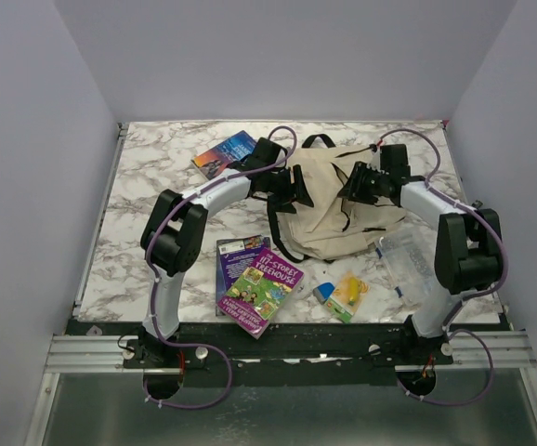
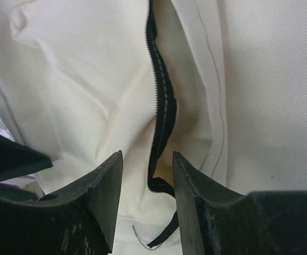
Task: Pack the student bag
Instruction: Unzip the student bag at the center of the board.
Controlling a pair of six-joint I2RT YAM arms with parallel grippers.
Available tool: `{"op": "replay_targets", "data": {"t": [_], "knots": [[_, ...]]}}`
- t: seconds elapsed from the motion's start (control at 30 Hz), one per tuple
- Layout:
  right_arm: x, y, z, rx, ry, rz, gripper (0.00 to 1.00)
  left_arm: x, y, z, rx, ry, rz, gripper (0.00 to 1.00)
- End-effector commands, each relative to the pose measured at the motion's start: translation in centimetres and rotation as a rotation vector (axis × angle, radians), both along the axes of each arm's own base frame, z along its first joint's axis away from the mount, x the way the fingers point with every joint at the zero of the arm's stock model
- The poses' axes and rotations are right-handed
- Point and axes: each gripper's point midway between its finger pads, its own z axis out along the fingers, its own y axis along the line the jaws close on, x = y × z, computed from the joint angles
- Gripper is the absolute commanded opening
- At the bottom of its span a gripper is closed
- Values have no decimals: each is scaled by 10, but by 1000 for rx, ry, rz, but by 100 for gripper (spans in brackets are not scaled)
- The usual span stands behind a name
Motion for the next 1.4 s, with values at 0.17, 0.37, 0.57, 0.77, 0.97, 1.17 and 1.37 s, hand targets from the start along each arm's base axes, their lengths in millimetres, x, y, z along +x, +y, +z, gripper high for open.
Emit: {"op": "replay_targets", "data": {"t": [0.17, 0.37, 0.57, 0.77, 0.97, 1.17, 1.37], "knots": [[17, 7, -30, 41, 38, -20, 45, -9, -2, 4, 6, -11, -28, 66], [27, 28, -25, 172, 48, 25, 21, -10, -3, 8, -1, -23, -41, 66], [-39, 89, 92, 828, -45, 444, 1, -3, 12, 34, -36, -95, -39, 67], [-67, 84, 93, 1035, 4, 564, 1, -2, 27, 93, -257, -166, -36, 67], [-40, 85, 62, 984, 1, 446, 1, -10, 23, 123, -315, -184, -64, 67], [-5, 68, 0, 434, 95, 213, 13, -11, 24, 124, -310, -191, -59, 67], [-13, 43, -14, 226, 156, 100, 44, -23, 17, 128, -316, -179, -90, 68]]}}
